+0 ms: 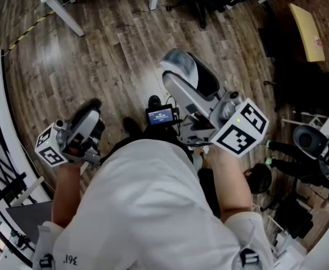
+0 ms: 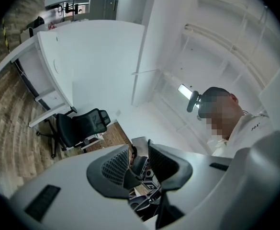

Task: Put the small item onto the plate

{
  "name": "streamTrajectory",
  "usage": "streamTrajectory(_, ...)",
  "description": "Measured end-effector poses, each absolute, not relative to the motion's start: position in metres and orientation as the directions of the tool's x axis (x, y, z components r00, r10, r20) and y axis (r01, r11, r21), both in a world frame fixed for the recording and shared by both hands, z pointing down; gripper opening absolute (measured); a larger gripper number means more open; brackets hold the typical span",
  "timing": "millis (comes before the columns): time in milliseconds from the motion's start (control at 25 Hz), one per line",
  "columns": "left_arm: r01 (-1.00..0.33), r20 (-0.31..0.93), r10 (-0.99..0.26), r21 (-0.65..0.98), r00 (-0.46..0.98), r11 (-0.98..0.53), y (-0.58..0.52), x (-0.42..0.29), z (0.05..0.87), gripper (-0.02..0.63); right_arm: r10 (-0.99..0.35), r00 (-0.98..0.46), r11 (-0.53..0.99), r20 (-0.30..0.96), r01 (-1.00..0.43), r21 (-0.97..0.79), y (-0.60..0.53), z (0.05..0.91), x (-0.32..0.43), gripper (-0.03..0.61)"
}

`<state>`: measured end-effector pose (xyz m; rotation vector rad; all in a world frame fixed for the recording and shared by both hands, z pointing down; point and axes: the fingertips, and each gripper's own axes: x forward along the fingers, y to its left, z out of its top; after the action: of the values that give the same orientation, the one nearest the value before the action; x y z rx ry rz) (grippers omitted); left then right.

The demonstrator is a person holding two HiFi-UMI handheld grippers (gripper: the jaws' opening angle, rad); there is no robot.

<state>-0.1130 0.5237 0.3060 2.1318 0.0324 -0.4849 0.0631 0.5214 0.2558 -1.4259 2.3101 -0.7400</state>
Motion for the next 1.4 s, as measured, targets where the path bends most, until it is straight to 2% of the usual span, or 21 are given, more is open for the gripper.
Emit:
streamTrajectory(760,0.003,-0.289,-0.337,0.763,0.896,-0.647,0.411,0.016,0.293,0.126,-0.811,-0.584,0.479,0.033,-0.696,-0.535,0.383,0.277,0.194,0.325)
streamTrajectory(1160,-0.032,-0.269,-0.366,0.766,0.891,-0.641,0.348,0.008,0.295,0.126,-0.787,-0.611,0.501,0.079,-0.710,-0.495,0.322,0.289,0.179,0.324)
streamTrajectory(1400,-0.011,-0.276,-0.336,0.758,0.901,-0.652,0.260,-0.018,0.297,0.126,-0.805,-0.586,0.492,0.092,-0.746,-0.449,0.244,0.288,0.149,0.324)
